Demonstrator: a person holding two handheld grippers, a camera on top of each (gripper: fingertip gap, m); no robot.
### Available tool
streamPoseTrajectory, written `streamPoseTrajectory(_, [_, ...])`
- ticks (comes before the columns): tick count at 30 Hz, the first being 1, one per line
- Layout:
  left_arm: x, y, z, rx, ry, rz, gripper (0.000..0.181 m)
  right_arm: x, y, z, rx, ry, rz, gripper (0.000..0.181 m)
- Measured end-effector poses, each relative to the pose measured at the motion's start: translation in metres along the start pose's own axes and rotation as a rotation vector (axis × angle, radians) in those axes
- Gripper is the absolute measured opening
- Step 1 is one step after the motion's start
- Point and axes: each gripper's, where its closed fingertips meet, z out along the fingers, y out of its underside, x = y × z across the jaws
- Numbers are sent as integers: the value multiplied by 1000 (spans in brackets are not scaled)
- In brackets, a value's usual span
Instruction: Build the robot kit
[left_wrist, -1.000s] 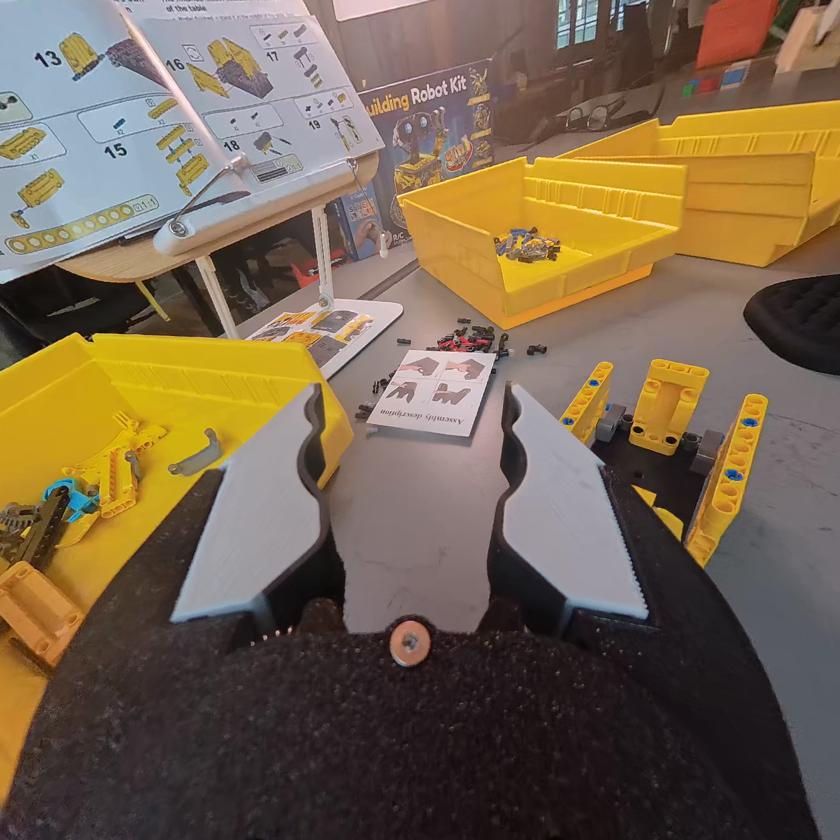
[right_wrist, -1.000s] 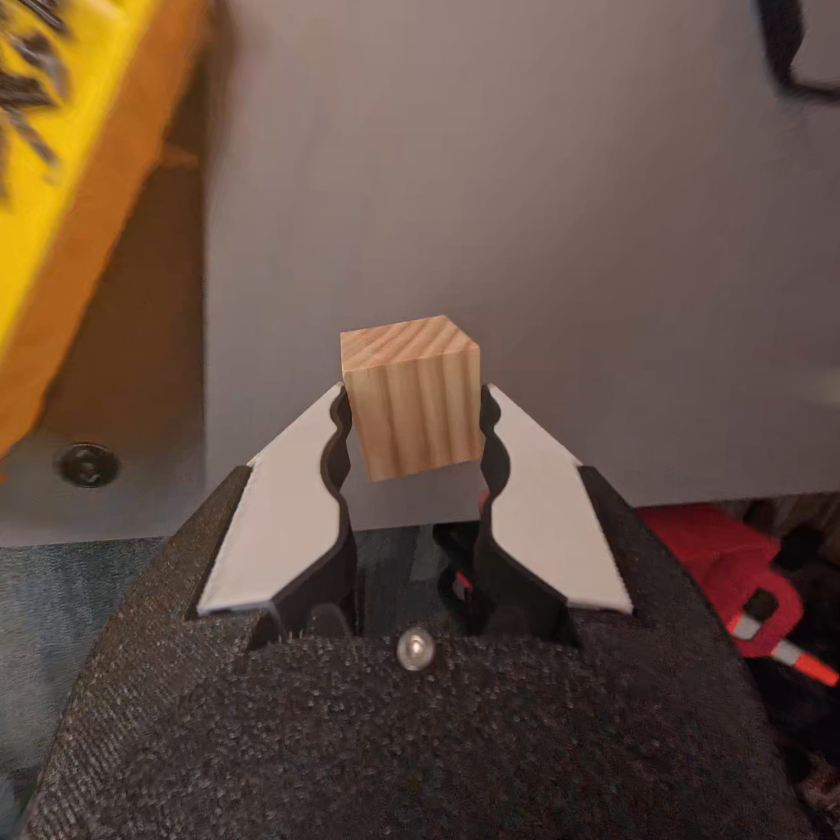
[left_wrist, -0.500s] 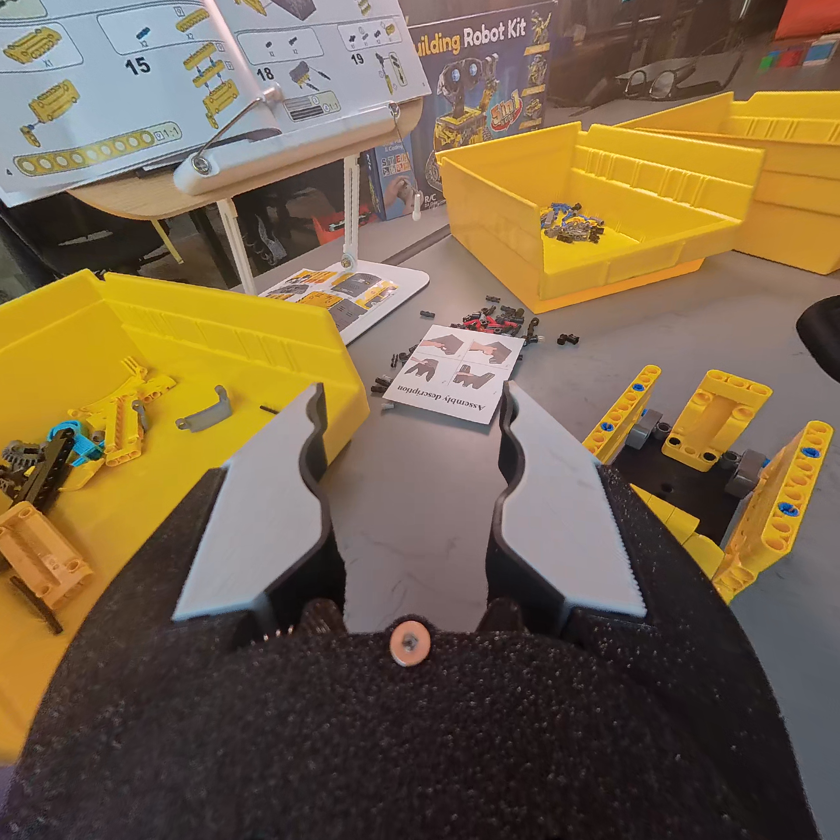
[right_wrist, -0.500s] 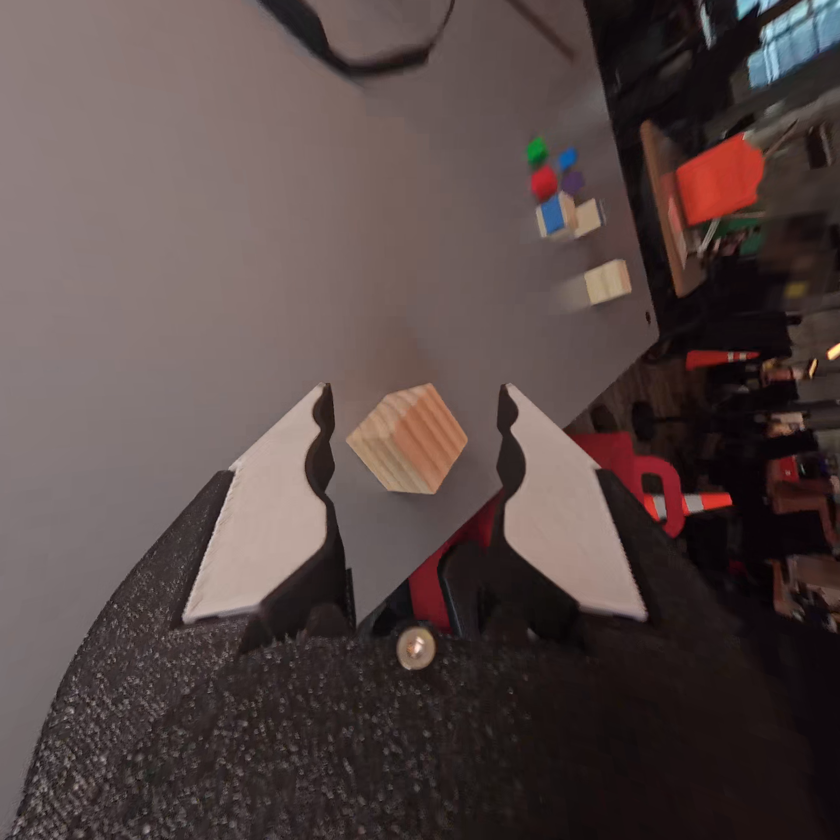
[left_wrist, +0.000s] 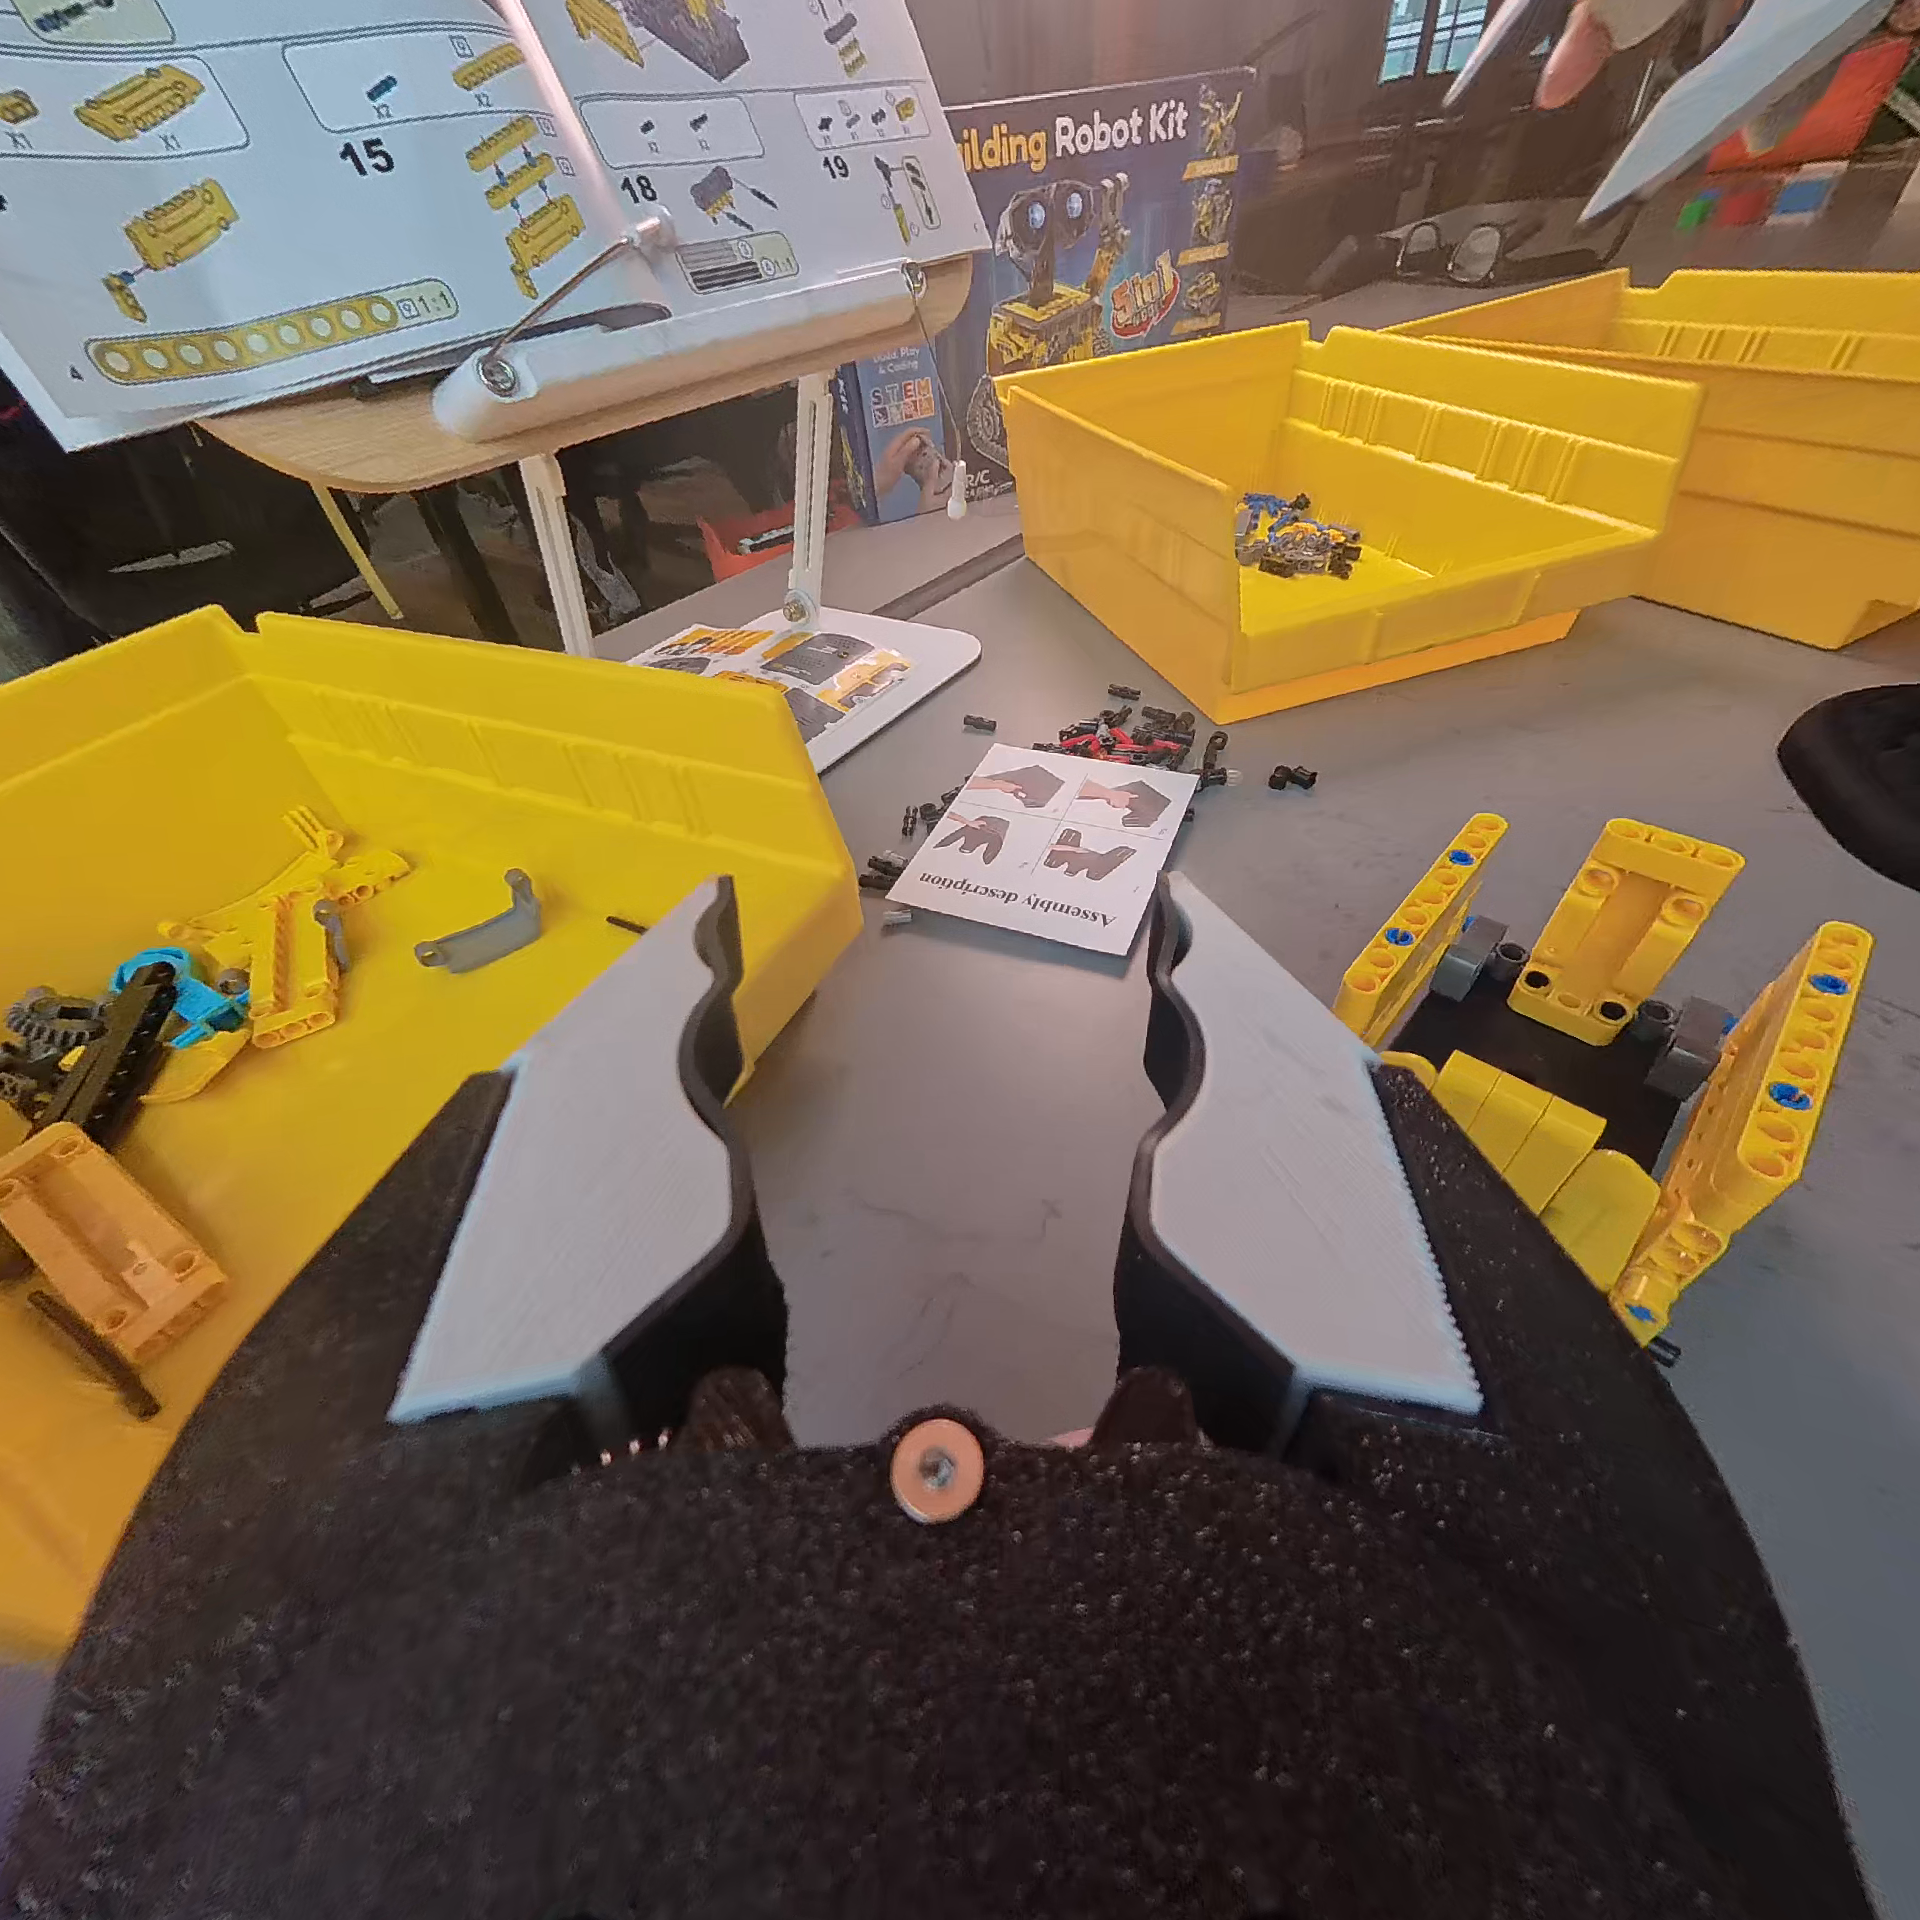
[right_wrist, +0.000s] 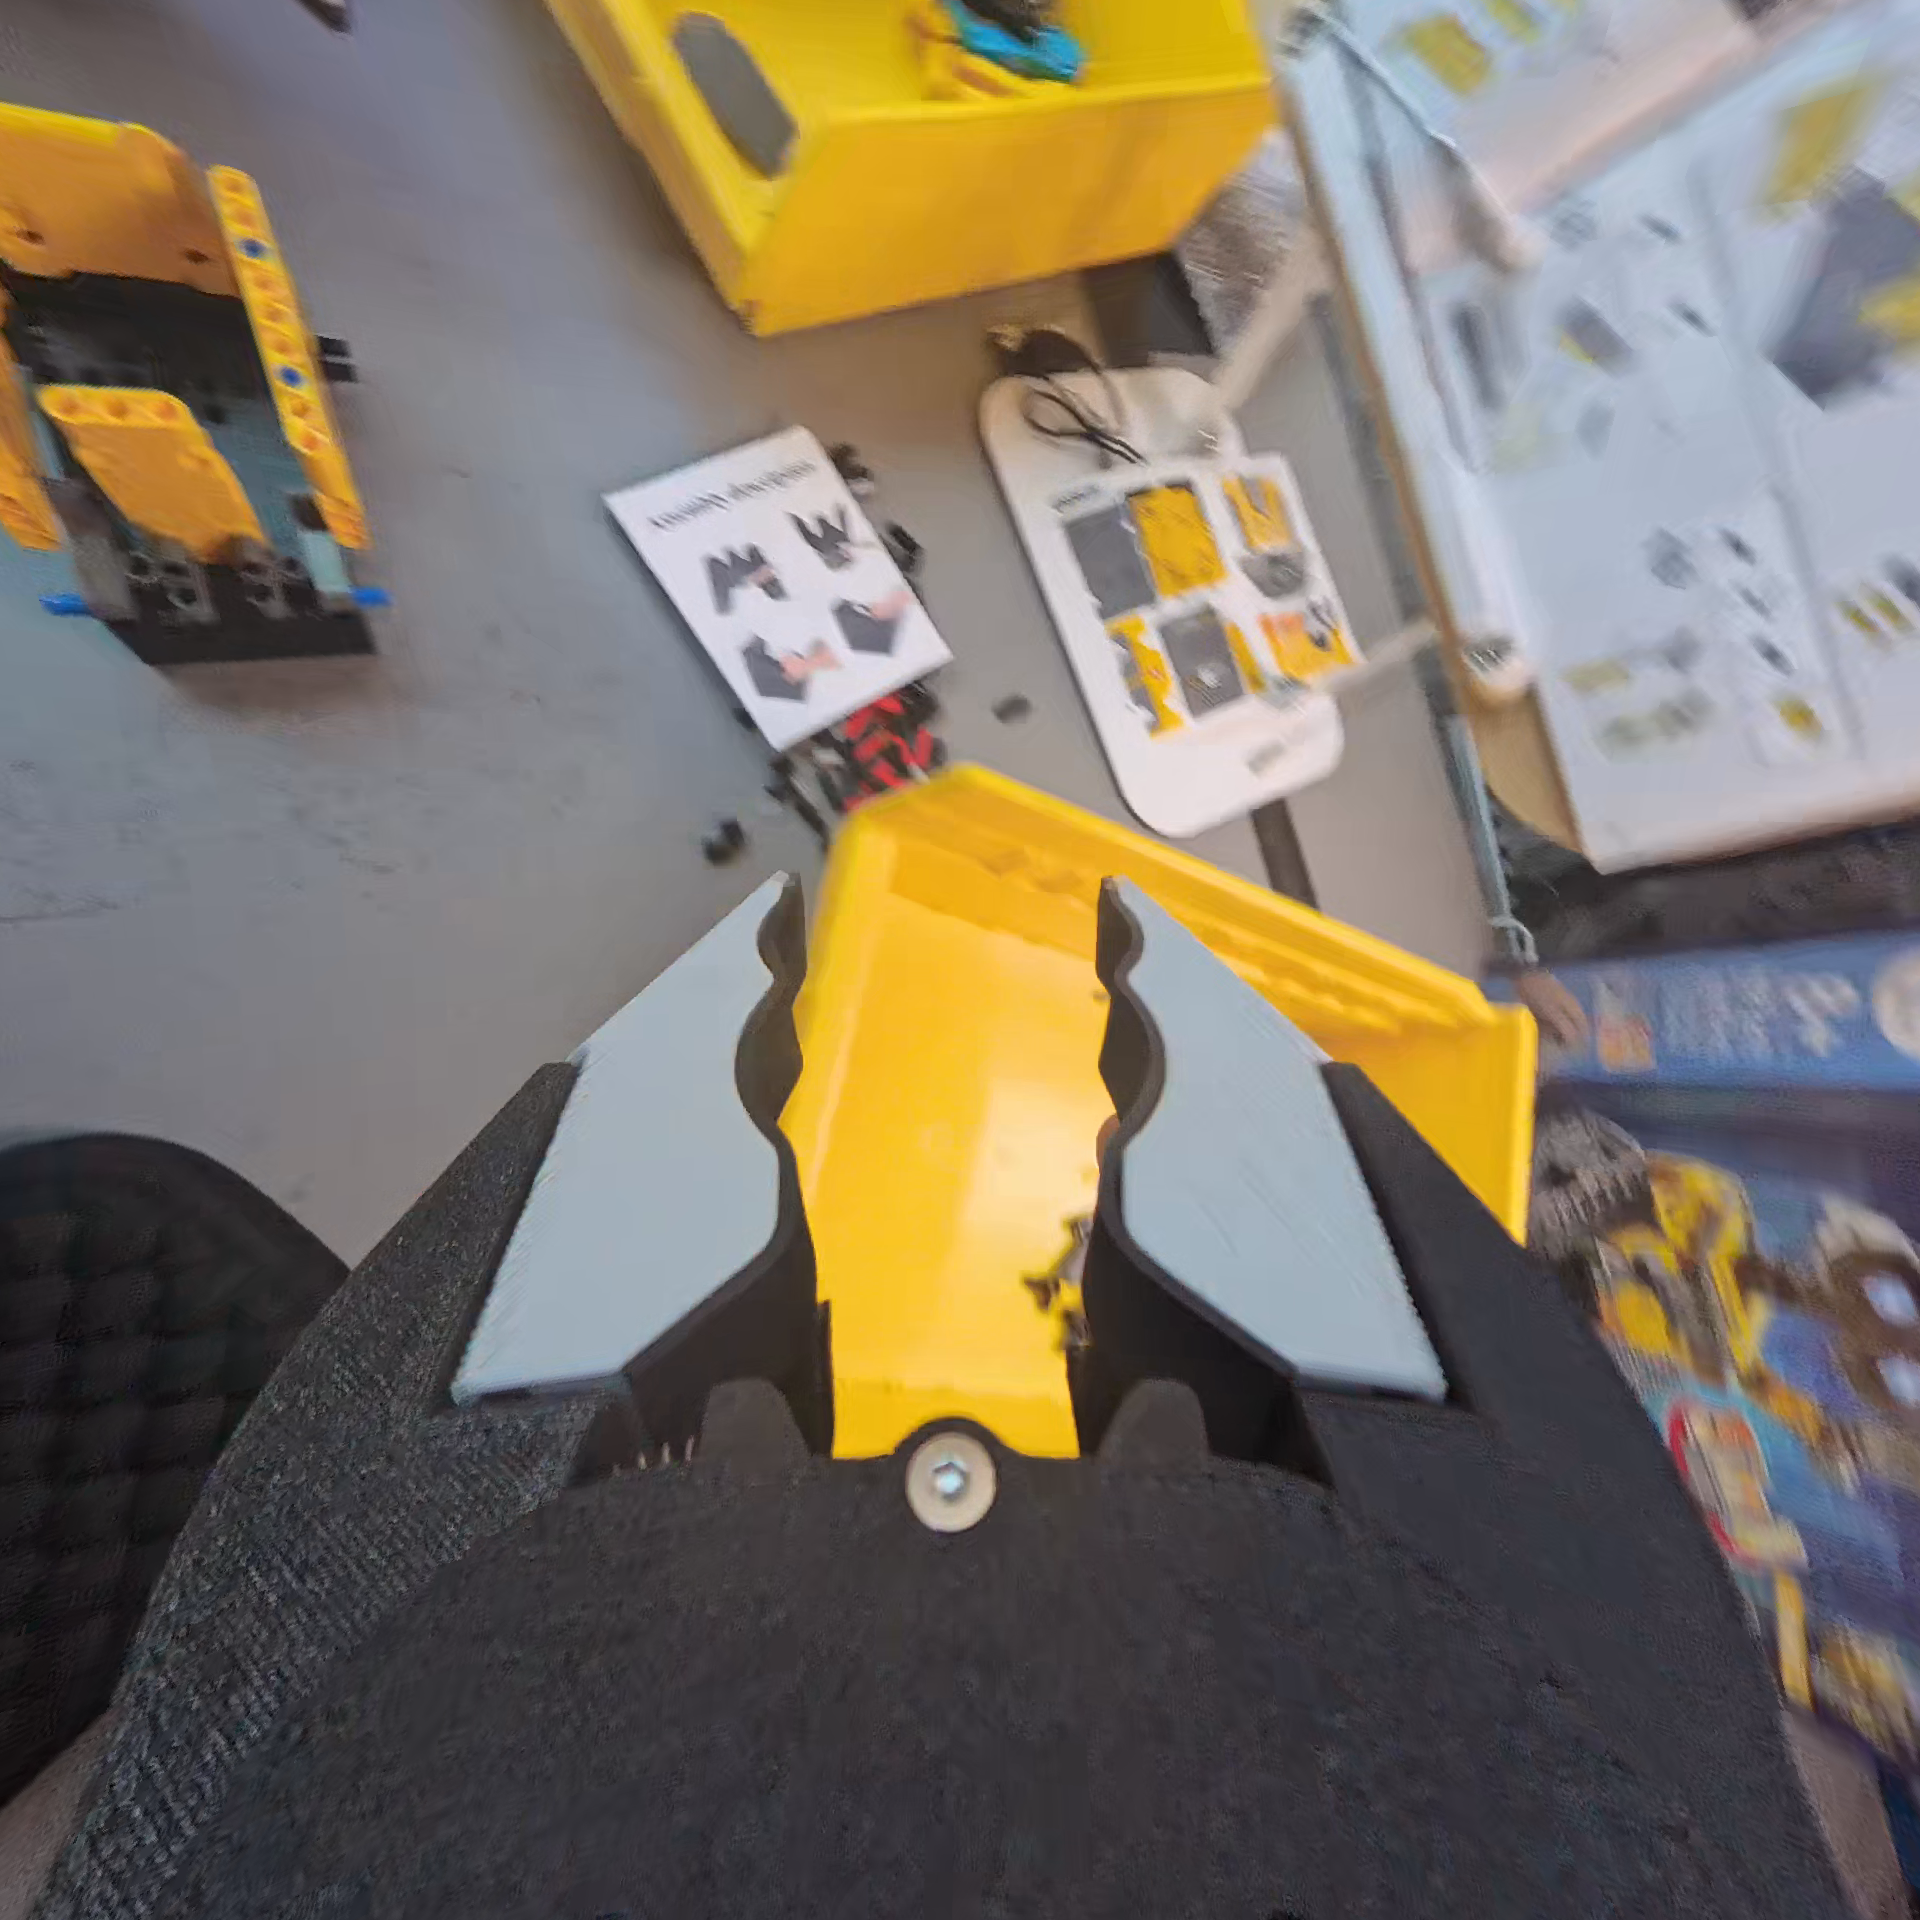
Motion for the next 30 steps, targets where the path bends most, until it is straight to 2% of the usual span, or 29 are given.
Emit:
streamPoseTrajectory(2, [0, 0, -1, 1, -10, 14, 77, -34, -34, 56, -54, -153, -122, 57])
streamPoseTrajectory(4, [0, 1, 0, -8, -13, 23, 77, -62, -45, 107, -161, -252, -264, 60])
streamPoseTrajectory(7, [1, 2, 0, -9, -8, 34, 77, -74, -29, 164, -342, -227, -537, 65])
streamPoseTrajectory(9, [3, 0, -1, -5, 0, 40, 77, -82, -18, 183, -370, -251, -574, 66])
streamPoseTrajectory(12, [9, -6, -1, 11, 22, 48, 76, -84, -18, 188, -312, -275, -574, 59])
streamPoseTrajectory(17, [16, -11, -2, 18, 42, 67, 76, -73, -4, 186, -334, -267, -596, 50])
streamPoseTrajectory(20, [17, -12, -3, 22, 41, 79, 75, -75, -6, 188, -322, -243, -632, 27])
streamPoseTrajectory(22, [16, -12, -3, 18, 42, 68, 74, -73, -6, 189, -304, -198, -675, 3])
streamPoseTrajectory(26, [16, -10, -3, 9, 56, 27, 73, -64, -17, 183, -224, -92, -688, 0])
streamPoseTrajectory(30, [20, -5, -1, -15, 75, 26, 73, -51, -40, 161, -100, 38, -669, 0])
